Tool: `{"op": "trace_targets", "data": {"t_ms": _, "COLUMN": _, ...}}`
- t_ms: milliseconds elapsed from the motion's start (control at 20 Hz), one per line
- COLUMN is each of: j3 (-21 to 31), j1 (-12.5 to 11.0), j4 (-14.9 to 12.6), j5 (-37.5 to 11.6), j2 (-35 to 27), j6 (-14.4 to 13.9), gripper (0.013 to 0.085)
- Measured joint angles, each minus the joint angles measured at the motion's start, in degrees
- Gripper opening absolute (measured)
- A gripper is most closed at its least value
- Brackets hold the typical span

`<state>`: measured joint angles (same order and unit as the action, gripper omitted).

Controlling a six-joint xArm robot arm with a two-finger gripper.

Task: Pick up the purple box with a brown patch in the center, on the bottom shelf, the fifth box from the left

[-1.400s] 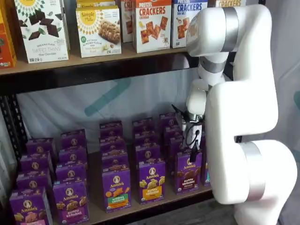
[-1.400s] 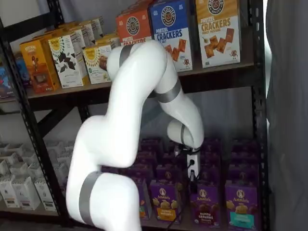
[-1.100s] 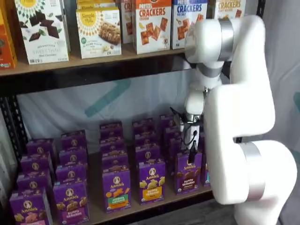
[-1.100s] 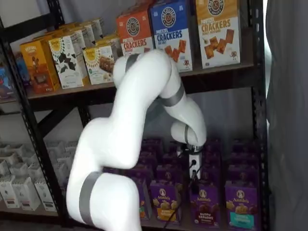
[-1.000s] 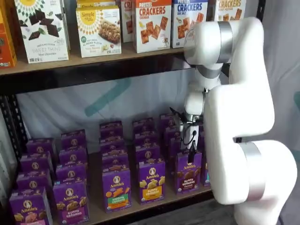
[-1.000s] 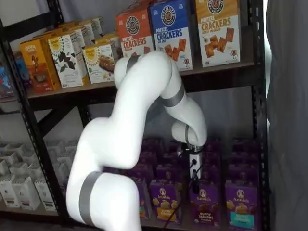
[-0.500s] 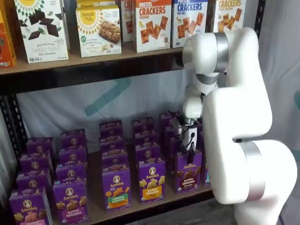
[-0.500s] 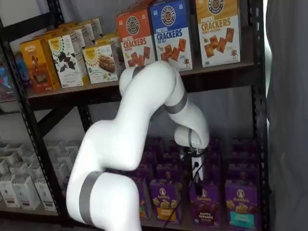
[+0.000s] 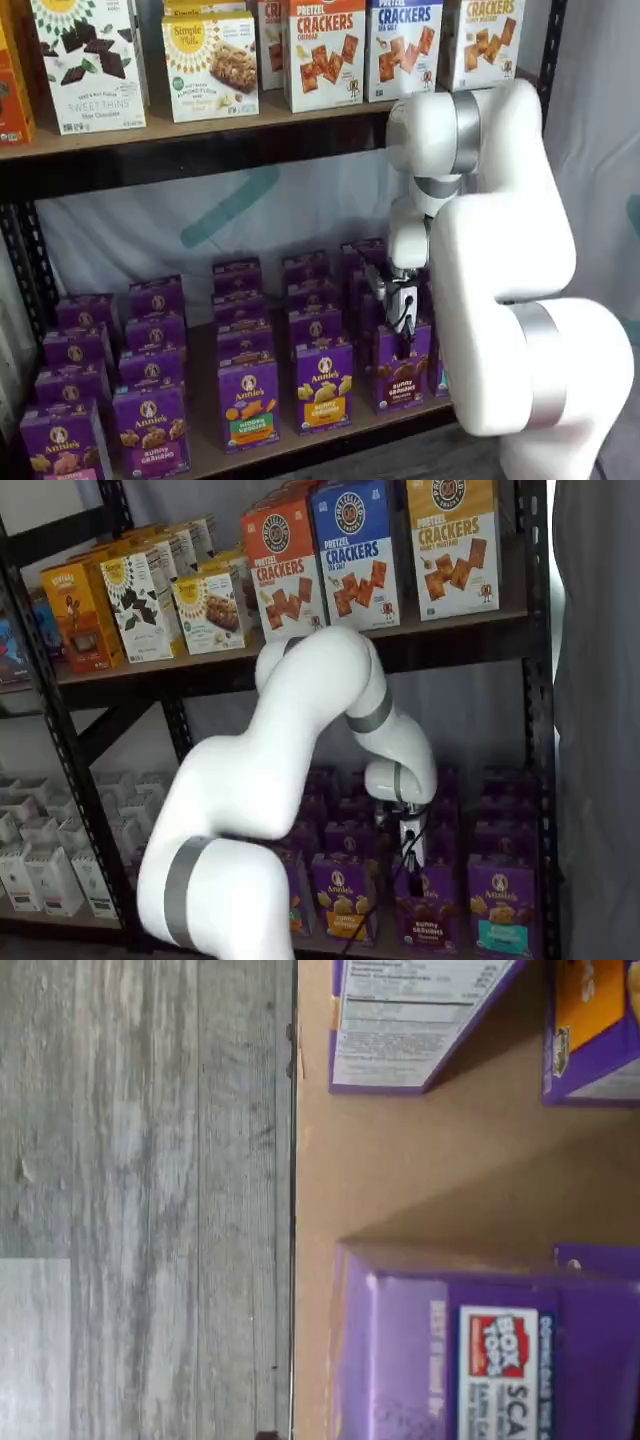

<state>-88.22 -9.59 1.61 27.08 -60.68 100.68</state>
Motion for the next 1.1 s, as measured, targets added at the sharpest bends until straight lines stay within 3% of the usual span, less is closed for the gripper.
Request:
{"op": "trace_targets", "data": {"t_ms": 50, "j3": -0.2, "j1": 0.0, "j4": 0.1, "j5": 0.0, "j2": -0.2, "j6": 0.1, "gripper": 0.0850}}
{"op": "trace_targets", "data": {"t_ms": 150, "j3": -0.3, "j1": 0.1, "j4": 0.4, "j5": -0.1, "j2": -0.4, "j6": 0.2, "gripper": 0.0770}}
{"op": "trace_targets", "data": {"t_ms": 550, "j3": 0.8, "j1": 0.1, "j4": 0.7, "j5": -0.9, "j2": 0.1, "j6": 0.5, "gripper": 0.0610}}
{"op": "trace_targets", "data": {"t_ms": 900, "j3": 2.2, "j1": 0.2, "j4": 0.3, "j5": -1.2, "j2": 1.0, "j6": 0.1, "gripper": 0.0610}}
{"op": "trace_targets", "data": {"t_ms": 1100, "j3": 3.2, "j1": 0.2, "j4": -0.3, "j5": -1.6, "j2": 1.5, "j6": -0.5, "gripper": 0.0490}}
